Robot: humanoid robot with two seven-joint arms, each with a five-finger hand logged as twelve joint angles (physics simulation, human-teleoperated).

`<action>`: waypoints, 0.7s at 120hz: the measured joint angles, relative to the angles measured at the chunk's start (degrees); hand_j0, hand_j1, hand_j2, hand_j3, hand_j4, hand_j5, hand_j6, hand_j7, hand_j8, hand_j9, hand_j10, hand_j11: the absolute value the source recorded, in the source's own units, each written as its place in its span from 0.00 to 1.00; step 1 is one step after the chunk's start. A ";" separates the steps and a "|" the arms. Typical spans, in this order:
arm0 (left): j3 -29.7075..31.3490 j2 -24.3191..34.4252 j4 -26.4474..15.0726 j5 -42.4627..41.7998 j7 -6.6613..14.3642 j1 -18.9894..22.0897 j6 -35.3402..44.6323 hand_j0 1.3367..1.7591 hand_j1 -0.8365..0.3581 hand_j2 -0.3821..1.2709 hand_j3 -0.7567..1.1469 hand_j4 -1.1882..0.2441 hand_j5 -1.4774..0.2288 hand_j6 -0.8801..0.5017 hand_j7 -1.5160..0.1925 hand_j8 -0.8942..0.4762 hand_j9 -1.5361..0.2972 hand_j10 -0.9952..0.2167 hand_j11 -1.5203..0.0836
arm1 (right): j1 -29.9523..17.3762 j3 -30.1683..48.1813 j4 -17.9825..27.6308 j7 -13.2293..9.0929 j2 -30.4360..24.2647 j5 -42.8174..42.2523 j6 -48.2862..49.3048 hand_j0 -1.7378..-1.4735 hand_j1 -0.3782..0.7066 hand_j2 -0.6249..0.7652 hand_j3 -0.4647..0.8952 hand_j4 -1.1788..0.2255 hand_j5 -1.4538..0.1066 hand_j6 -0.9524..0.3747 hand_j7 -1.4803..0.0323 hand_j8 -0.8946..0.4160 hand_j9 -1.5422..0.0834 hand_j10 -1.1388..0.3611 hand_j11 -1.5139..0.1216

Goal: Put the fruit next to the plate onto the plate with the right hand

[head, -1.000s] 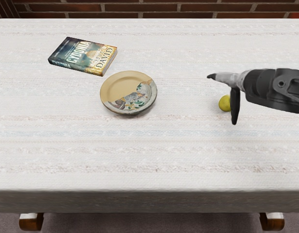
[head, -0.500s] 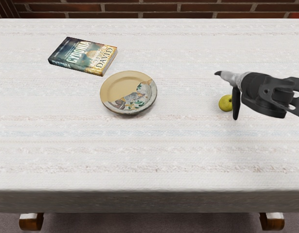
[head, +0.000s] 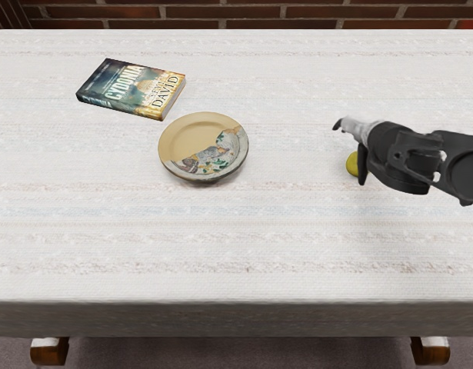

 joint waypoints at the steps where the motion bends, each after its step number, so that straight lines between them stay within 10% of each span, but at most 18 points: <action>1: 0.00 0.00 0.00 0.00 0.00 0.00 0.00 0.76 0.98 0.23 0.40 0.82 0.86 0.63 0.88 0.65 0.83 0.81 0.94 | -0.05 -0.02 0.03 0.00 0.02 -0.03 -0.03 0.30 0.22 0.43 0.34 0.71 0.79 0.58 0.83 0.55 0.81 0.64 0.79; 84: 0.00 0.00 0.00 0.00 0.00 0.00 0.00 0.76 0.98 0.23 0.40 0.82 0.86 0.63 0.88 0.65 0.83 0.81 0.94 | -0.80 -1.04 5.24 0.00 -3.70 -0.20 -0.51 0.30 0.34 0.41 0.34 0.63 0.69 0.50 0.73 0.46 0.72 0.57 0.70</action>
